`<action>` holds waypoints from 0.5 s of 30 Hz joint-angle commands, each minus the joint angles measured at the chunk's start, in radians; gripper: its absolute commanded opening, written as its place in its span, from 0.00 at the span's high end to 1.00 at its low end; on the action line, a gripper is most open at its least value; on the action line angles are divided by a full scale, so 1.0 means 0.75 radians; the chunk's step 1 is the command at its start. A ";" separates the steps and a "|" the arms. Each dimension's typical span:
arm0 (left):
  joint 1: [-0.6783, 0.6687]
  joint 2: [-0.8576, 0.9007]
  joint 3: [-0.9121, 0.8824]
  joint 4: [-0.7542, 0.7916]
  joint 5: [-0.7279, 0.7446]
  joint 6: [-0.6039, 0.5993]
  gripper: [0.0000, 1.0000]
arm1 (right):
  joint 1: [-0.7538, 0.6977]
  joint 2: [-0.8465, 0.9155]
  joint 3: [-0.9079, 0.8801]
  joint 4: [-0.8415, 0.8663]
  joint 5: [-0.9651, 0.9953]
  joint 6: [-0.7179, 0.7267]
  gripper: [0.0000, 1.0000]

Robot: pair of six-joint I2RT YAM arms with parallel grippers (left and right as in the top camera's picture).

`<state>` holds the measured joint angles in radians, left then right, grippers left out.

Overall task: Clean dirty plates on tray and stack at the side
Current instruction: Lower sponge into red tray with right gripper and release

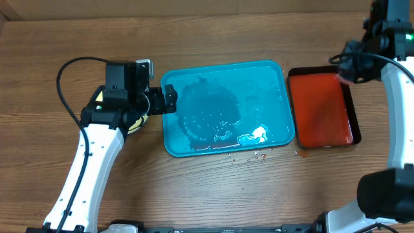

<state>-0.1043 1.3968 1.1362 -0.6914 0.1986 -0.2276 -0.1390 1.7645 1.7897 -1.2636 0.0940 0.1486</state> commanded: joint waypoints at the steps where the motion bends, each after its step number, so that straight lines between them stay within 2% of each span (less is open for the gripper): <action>1: -0.004 0.031 0.017 0.000 0.006 0.030 0.00 | -0.045 0.083 -0.165 0.067 -0.049 -0.105 0.93; 6: -0.004 0.056 0.017 -0.001 0.006 0.030 0.00 | -0.071 0.122 -0.374 0.249 -0.075 -0.203 0.94; 11: -0.004 0.056 0.017 0.000 0.006 0.030 0.00 | -0.068 0.122 -0.427 0.297 -0.106 -0.243 0.75; 15: -0.004 0.056 0.017 0.000 0.006 0.030 0.00 | -0.068 0.121 -0.378 0.230 -0.154 -0.233 0.67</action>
<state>-0.1043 1.4330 1.1362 -0.6918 0.1986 -0.2276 -0.1894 1.8778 1.4693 -1.0618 0.0227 -0.0154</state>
